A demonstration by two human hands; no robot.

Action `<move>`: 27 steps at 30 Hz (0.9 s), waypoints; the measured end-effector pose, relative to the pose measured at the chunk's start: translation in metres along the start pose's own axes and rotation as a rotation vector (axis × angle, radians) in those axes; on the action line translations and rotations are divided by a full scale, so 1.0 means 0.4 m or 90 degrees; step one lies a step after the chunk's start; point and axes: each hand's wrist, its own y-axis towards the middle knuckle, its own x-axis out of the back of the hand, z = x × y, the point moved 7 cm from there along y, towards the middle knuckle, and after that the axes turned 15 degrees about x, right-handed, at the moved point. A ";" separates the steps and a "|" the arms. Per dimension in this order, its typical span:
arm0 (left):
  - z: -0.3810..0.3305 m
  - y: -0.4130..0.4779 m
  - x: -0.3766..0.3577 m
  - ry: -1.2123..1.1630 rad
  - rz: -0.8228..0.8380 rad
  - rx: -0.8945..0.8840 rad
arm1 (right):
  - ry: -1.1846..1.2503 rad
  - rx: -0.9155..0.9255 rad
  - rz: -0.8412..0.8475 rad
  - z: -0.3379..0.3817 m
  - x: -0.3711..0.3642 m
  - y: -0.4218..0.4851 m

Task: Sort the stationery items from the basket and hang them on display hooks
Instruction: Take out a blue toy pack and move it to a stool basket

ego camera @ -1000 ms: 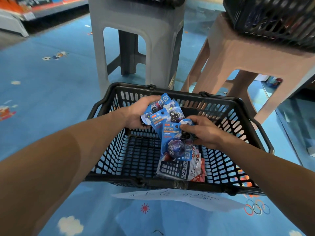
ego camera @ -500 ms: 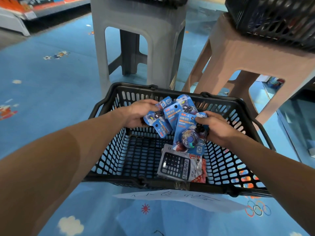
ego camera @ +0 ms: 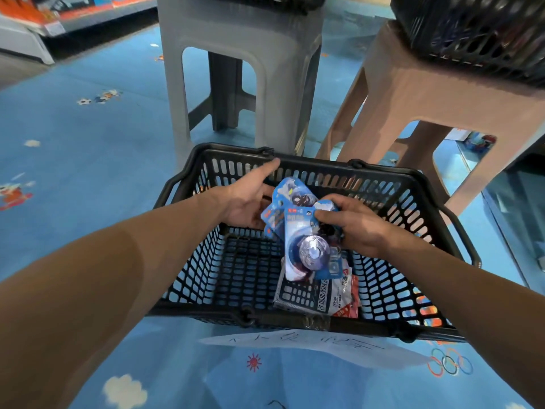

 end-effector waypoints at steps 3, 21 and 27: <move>-0.005 -0.016 0.006 -0.027 0.005 -0.035 | 0.107 -0.008 -0.050 -0.014 0.004 0.001; 0.018 -0.005 -0.019 0.052 -0.006 0.008 | -0.182 0.014 -0.047 0.072 0.002 0.046; 0.031 -0.002 -0.043 0.141 0.010 0.041 | -0.096 0.044 -0.006 0.055 -0.037 0.040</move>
